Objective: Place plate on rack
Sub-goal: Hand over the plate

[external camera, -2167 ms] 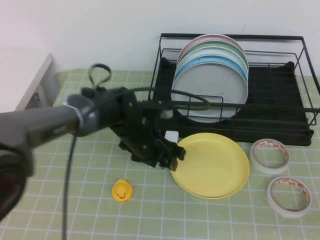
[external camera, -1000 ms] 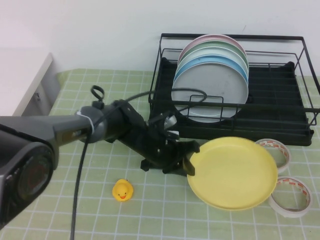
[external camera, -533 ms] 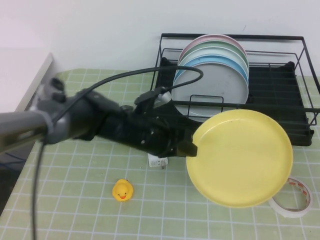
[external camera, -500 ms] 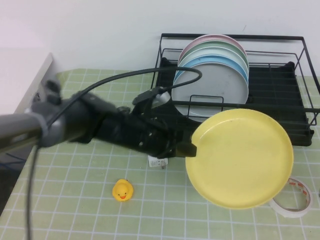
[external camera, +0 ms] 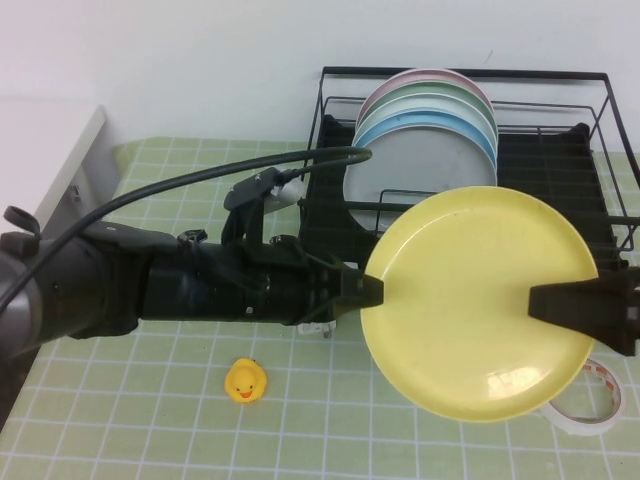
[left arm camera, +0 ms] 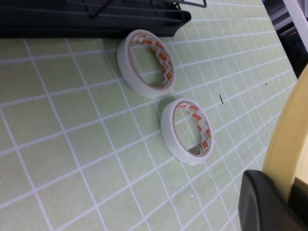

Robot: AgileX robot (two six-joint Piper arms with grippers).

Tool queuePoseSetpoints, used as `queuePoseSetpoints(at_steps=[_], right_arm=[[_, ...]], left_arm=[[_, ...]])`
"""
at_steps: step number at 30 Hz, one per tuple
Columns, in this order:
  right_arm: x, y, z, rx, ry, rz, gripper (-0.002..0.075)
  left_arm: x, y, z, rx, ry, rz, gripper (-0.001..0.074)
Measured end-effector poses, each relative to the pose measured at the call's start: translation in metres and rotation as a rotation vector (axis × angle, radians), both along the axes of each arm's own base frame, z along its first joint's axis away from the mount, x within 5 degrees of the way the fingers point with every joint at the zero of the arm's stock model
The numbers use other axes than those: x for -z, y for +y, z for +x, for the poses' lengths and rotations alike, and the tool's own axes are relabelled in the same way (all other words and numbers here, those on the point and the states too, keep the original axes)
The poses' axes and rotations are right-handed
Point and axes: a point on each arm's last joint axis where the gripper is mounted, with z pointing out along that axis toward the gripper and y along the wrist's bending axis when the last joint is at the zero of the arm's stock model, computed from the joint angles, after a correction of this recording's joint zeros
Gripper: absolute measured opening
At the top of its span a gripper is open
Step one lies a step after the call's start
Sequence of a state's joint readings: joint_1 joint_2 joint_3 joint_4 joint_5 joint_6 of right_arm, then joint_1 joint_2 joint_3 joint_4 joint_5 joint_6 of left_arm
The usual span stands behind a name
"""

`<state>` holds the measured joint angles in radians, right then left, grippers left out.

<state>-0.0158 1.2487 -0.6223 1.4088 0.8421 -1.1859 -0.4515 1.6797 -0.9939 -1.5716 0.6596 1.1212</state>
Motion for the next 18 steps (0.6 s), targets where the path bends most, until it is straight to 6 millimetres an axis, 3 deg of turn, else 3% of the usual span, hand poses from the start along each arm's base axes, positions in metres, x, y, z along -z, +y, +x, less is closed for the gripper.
queuePoseSetpoints(at_steps=[3,5,8,9,12,14,18], right_arm=[[0.015,0.001,0.009,-0.025,0.037,0.001,0.0497],[0.020,0.001,0.012,-0.041,0.039,-0.004,0.0393],[0.024,0.002,0.015,-0.061,0.012,-0.005,0.0163],[0.024,0.002,0.016,-0.058,-0.002,-0.005,0.0134],[0.024,0.001,0.020,-0.053,-0.045,-0.017,0.0135],[0.022,0.001,0.021,-0.049,-0.077,-0.015,0.0132],[0.019,0.001,0.023,-0.062,-0.146,-0.025,0.0132]], left_arm=[[0.000,0.000,0.000,-0.001,0.000,-0.001,0.0006],[0.000,0.000,0.000,0.002,-0.005,0.001,0.0006],[0.001,0.000,0.000,0.005,-0.009,0.003,0.0006],[0.001,0.000,0.000,0.006,-0.012,0.004,0.0006],[0.000,0.000,0.000,0.010,-0.019,0.006,0.0021],[-0.001,0.000,-0.001,0.014,-0.006,-0.008,0.0071],[-0.002,0.000,-0.001,0.015,0.007,-0.023,0.0283]])
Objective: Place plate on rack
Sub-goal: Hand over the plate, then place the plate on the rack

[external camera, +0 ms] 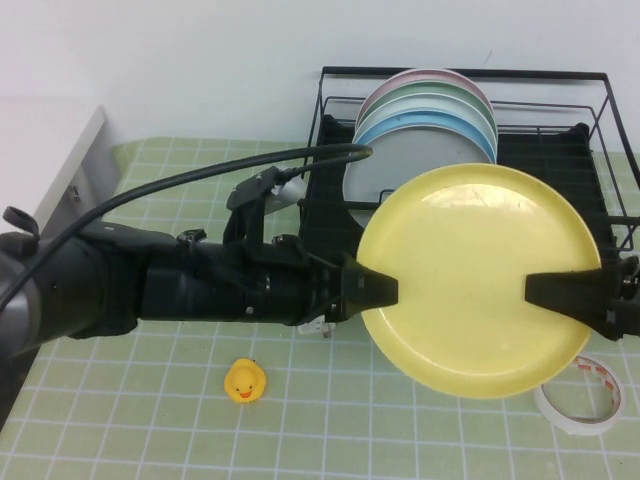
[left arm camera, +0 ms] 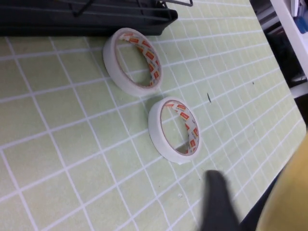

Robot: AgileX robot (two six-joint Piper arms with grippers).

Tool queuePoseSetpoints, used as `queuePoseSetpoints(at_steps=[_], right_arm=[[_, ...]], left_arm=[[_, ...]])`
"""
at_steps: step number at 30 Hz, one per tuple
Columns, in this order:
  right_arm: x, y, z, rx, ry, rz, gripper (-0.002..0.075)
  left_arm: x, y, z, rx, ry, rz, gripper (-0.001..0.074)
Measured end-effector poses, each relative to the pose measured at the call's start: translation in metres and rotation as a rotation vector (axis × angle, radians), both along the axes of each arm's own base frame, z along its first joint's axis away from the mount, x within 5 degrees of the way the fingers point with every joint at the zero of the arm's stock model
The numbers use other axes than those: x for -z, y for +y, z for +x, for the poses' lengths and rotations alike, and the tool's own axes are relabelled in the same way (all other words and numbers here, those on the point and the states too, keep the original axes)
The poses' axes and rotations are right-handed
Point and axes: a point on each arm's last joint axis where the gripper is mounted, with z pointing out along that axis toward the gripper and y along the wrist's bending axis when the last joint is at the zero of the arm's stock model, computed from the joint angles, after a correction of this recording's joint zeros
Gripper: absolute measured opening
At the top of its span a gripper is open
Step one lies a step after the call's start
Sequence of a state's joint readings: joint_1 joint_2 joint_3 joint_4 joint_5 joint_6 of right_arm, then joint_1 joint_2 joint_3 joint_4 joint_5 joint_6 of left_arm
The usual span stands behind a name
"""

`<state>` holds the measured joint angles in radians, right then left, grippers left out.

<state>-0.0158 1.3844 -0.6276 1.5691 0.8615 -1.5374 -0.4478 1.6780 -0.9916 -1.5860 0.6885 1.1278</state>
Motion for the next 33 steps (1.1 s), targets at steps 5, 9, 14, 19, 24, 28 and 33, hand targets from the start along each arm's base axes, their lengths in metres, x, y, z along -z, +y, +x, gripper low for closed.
queuePoseSetpoints(at_steps=[5,9,14,19,24,28,33], right_arm=[[-0.009,0.001,0.009,-0.068,-0.132,-0.055,0.0131],[-0.025,0.001,0.027,-0.115,-0.234,-0.106,0.0128],[-0.050,0.001,0.058,-0.142,-0.340,-0.151,0.0128],[-0.084,0.001,0.098,-0.156,-0.462,-0.161,0.0128],[-0.106,0.003,0.138,-0.251,-0.568,-0.201,0.0128],[-0.107,0.004,0.167,-0.371,-0.600,-0.272,0.0127],[-0.095,0.002,0.205,-0.404,-0.611,-0.327,0.0127]], left_arm=[[-0.006,0.028,0.014,-0.068,0.041,-0.051,0.0473],[-0.022,0.072,0.024,-0.130,0.055,-0.121,0.0470],[-0.043,0.149,0.027,-0.293,0.007,-0.087,0.0294],[-0.068,0.187,0.001,-0.383,-0.075,-0.025,0.0048],[-0.082,0.190,-0.038,-0.484,-0.184,0.018,0.0007],[-0.075,0.182,-0.068,-0.506,-0.209,0.035,0.0002],[-0.053,0.174,-0.093,-0.499,-0.173,0.044,0.0000]])
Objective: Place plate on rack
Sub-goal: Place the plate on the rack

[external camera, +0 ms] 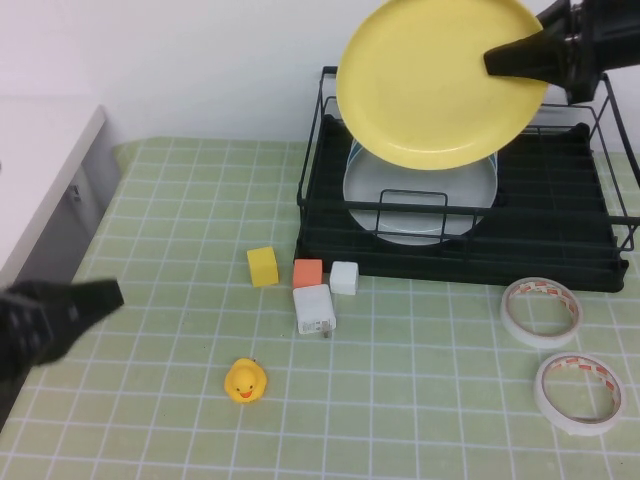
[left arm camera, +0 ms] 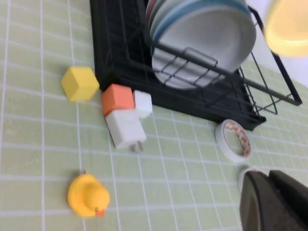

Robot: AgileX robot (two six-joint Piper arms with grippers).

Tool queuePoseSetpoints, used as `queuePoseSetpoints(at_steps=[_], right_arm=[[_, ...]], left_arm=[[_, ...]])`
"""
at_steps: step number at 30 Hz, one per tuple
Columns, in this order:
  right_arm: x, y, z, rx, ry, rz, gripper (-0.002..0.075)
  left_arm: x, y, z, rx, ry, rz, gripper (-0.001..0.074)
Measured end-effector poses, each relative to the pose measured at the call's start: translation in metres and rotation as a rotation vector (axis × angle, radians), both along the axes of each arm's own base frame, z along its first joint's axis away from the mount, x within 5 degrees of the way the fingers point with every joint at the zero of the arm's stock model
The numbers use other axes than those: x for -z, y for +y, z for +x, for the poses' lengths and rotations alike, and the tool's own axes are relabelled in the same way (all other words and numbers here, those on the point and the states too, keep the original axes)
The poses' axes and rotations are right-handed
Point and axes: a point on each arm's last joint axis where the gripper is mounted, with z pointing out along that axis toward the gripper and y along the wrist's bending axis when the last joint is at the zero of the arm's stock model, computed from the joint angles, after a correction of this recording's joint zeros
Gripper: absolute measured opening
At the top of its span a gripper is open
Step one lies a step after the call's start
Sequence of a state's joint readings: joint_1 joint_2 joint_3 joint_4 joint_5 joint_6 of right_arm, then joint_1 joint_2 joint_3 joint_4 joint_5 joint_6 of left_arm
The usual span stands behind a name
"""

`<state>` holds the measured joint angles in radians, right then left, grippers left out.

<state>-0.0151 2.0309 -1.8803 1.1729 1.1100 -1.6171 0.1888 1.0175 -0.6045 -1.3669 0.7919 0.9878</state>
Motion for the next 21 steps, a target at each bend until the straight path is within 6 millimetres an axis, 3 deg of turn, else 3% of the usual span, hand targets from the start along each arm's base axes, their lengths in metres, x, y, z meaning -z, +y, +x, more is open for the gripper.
queuePoseSetpoints(at_steps=[4,10,21], right_arm=[[0.027,-0.001,0.028,0.029,-0.014,-0.021,0.0127],[0.067,0.007,0.052,0.078,-0.076,-0.093,0.0127],[0.092,0.019,0.059,0.045,-0.109,-0.143,0.0127]], left_arm=[[0.006,-0.004,-0.019,0.010,-0.013,0.007,0.0000],[-0.003,-0.011,-0.038,0.074,-0.077,0.019,0.0000],[-0.002,-0.013,-0.040,0.096,-0.074,0.019,0.0000]])
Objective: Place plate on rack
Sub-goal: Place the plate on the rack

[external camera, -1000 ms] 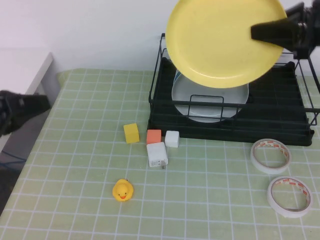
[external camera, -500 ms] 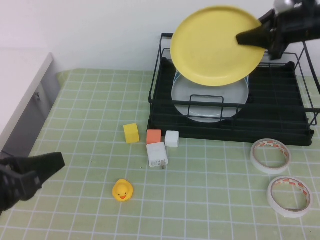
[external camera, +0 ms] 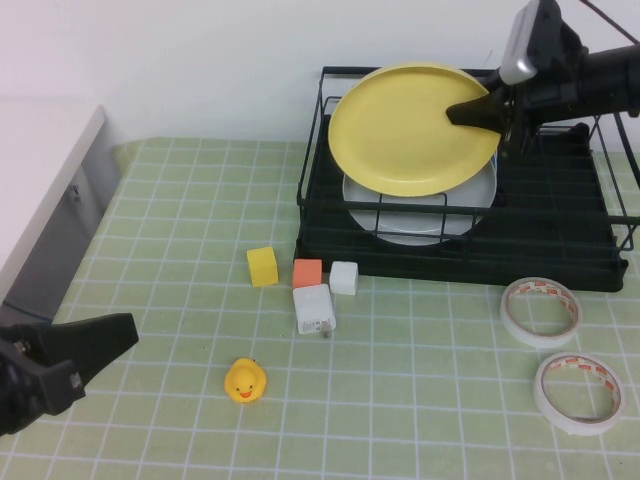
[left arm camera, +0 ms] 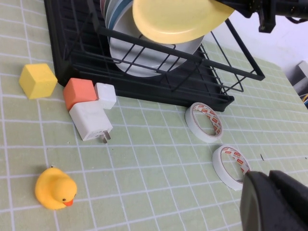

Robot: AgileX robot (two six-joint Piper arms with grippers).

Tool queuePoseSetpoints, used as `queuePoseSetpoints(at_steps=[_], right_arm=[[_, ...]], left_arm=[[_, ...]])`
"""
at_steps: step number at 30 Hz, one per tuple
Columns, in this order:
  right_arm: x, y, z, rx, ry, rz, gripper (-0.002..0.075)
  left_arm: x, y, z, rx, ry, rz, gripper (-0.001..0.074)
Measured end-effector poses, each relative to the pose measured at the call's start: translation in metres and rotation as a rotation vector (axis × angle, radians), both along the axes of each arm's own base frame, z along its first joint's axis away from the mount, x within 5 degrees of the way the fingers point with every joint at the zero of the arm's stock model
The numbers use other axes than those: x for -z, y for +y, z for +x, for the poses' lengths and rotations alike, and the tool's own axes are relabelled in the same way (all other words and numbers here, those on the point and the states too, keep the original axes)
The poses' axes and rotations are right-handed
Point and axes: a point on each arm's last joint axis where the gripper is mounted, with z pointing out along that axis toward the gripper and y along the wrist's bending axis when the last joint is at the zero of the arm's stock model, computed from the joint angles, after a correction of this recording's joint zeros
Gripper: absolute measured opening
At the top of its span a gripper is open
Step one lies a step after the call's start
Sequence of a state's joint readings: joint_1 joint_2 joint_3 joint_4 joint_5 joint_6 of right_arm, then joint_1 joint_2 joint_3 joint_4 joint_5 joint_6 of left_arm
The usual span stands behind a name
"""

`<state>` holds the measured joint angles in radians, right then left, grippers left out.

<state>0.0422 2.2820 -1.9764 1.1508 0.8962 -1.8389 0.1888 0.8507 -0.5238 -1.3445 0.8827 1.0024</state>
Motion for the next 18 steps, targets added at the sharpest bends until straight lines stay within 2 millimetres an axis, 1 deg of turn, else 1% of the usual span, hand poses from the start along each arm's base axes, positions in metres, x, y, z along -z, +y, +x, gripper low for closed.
queuePoseSetpoints(at_steps=[13,18], right_arm=[[0.002,-0.001,-0.003,-0.033,0.018,-0.053,0.0127],[0.014,-0.003,-0.005,-0.062,0.050,-0.147,0.0127]], left_arm=[[0.001,0.000,0.000,0.003,0.002,0.008,0.0000],[0.001,0.000,0.000,0.004,0.002,0.013,-0.0001]])
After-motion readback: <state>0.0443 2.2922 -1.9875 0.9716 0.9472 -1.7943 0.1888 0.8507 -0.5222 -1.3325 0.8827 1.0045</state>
